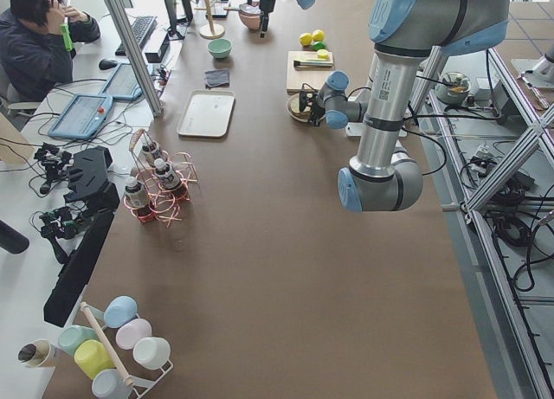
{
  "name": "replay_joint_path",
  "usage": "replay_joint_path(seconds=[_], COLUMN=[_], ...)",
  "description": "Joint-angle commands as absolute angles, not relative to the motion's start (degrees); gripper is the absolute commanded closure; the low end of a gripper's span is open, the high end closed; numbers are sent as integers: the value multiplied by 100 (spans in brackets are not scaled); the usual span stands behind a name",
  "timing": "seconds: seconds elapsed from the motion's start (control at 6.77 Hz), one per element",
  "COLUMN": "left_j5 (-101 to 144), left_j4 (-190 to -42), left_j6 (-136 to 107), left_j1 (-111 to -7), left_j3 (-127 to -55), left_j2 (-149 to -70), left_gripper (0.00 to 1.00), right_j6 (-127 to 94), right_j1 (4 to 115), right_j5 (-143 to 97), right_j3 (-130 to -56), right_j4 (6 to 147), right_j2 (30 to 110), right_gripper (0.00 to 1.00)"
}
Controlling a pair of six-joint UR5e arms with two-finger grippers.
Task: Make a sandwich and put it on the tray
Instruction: 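Grasp the white plate rim with the left gripper while the right arm retracts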
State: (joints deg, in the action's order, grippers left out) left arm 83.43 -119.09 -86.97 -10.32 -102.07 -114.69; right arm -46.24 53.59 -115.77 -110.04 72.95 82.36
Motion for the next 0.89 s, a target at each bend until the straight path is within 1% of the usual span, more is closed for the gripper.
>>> replay_joint_path(seconds=[0.0,0.15,0.44,0.74], left_j5=[8350,8515,9313,9807], left_j4=[-11909,-11909,-11857,-11734], left_j6=[-8492,-8455,-8429,-7984], left_j1=[-1116,-1299,-1974,-2686], left_j3=[-10247,-10257,-10248,-10039], left_j2=[-11522,-11609,-11628,-11899], left_gripper=[100,100,100,100], right_j6=[-4623,-4571,-3643,-2625], right_j1=[5379,5518,6018,6685], right_j5=[-11593,-11593,-11680,-12650], right_j3=[-11021,-11013,-10882,-10767], right_j4=[7269,7303,7321,7513], right_j2=[8392,8498,8709,8728], right_gripper=[0,0,0,0])
